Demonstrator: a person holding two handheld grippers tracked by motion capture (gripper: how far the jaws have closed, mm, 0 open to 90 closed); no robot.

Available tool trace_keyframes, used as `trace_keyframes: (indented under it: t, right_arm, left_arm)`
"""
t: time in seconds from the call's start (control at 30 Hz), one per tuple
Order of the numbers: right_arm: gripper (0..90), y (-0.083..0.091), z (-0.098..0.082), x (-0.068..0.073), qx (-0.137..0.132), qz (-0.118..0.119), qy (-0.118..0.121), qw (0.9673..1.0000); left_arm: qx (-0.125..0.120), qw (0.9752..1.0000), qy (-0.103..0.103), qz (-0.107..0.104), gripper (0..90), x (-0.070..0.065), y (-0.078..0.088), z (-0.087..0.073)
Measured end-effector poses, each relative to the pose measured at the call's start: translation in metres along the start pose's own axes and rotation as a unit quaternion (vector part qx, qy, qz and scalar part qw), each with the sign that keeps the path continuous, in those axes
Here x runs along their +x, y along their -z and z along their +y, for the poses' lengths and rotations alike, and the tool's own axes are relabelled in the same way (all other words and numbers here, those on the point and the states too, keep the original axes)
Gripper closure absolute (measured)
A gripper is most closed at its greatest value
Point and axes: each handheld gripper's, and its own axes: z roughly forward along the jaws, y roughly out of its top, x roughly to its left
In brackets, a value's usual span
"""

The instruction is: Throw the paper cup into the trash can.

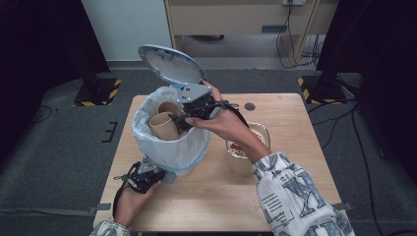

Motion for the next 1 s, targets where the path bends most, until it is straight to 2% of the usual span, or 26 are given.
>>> trace_keyframes:
  t: [1.0]
  right_arm:
    - [14.4, 0.038, -0.025, -0.023, 0.003, -0.032, -0.020, 0.9993]
  left_arm:
    - [0.000, 1.0000, 0.000, 0.000, 90.0, 0.000, 0.000, 0.000]
